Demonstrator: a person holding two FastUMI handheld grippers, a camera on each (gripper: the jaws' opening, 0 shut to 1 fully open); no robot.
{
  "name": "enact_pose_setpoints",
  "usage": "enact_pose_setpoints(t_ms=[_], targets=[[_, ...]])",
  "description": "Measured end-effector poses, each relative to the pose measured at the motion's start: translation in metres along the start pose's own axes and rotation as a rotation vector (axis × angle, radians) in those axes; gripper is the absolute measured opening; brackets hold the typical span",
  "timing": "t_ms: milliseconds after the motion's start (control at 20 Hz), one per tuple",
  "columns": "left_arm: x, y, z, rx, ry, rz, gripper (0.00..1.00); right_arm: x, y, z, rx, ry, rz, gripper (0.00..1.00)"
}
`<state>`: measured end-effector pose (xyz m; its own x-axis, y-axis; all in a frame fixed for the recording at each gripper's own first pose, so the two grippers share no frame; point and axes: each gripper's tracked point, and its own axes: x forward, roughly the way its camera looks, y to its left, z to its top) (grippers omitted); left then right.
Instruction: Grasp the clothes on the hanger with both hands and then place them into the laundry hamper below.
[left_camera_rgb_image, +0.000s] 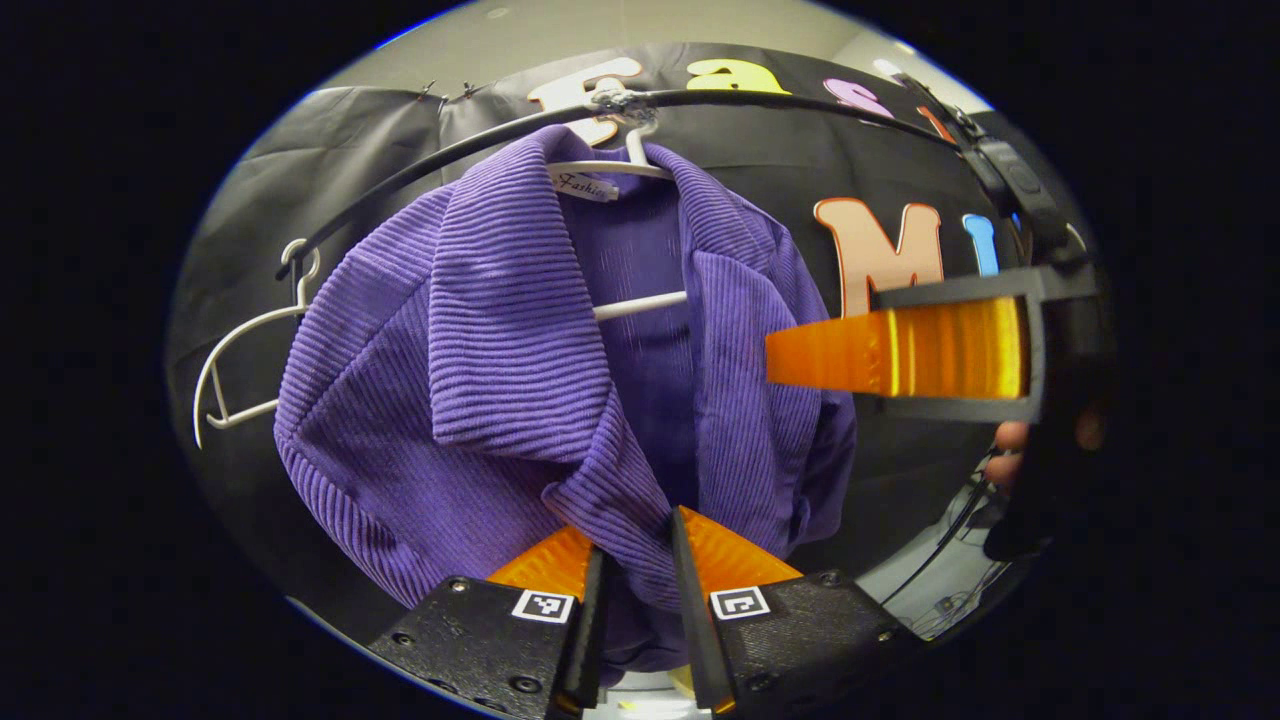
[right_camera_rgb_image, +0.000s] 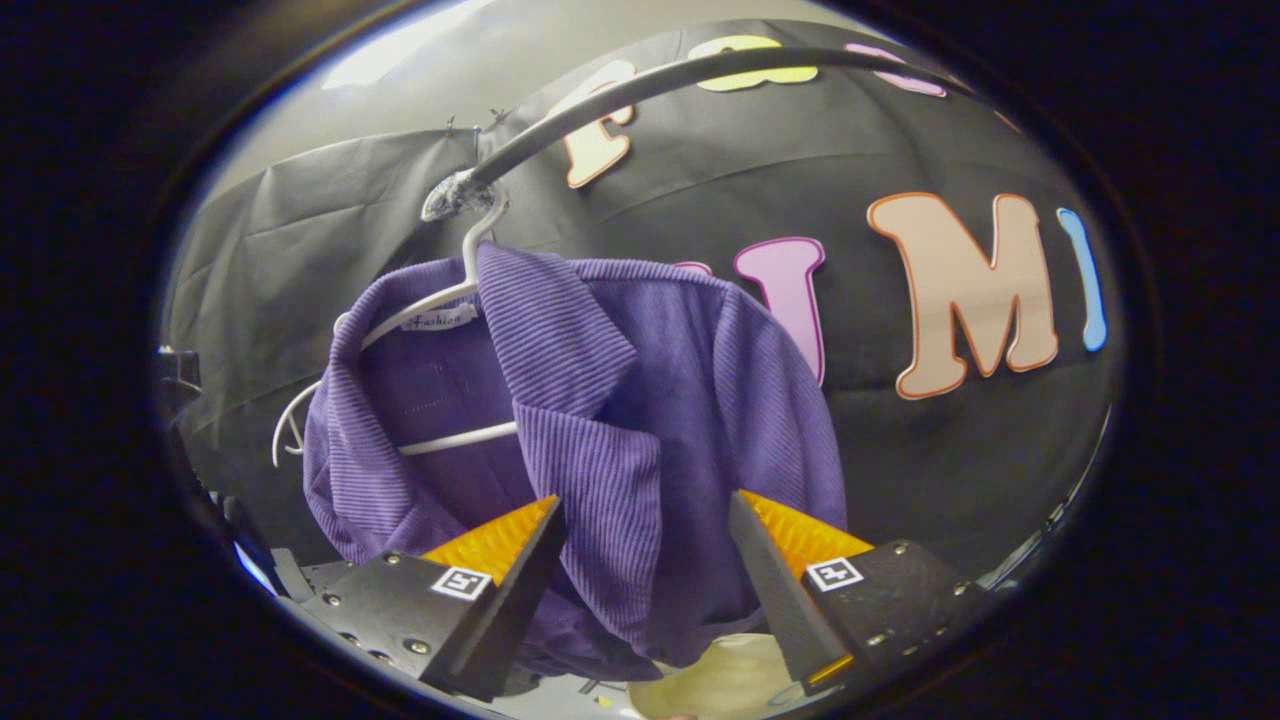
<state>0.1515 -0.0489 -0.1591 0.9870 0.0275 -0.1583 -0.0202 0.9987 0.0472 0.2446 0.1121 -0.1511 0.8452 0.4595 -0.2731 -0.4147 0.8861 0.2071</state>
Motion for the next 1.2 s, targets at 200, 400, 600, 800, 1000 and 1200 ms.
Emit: enact_pose_setpoints(t_ms=[200, 400, 600, 800, 1000, 1200], targets=[[0.015, 0.008, 0.009, 0.028, 0.004, -0.018, 0.29, 0.012, -0.008, -0.004, -0.008, 0.012, -0.035, 0.99], [0.020, 0.021, 0.002, -0.037, 0.087, -0.017, 0.07, 0.023, -0.003, -0.009, -0.003, 0.027, -0.034, 0.98], [0.007, 0.019, 0.017, -0.025, 0.037, -0.064, 0.02, 0.035, 0.005, -0.016, 0.021, 0.037, -0.028, 0.74], [-0.014, 0.013, 0.034, -0.041, 0.002, -0.117, 0.02, 0.025, 0.012, -0.022, 0.058, 0.061, -0.010, 0.02], [-0.038, 0.021, 0.044, -0.090, 0.045, -0.078, 0.01, 0.001, 0.023, -0.015, 0.032, 0.069, 0.074, 0.03], [-0.071, 0.042, 0.064, -0.096, 0.023, -0.021, 0.01, -0.022, 0.029, -0.013, 0.033, 0.104, 0.138, 0.01]])
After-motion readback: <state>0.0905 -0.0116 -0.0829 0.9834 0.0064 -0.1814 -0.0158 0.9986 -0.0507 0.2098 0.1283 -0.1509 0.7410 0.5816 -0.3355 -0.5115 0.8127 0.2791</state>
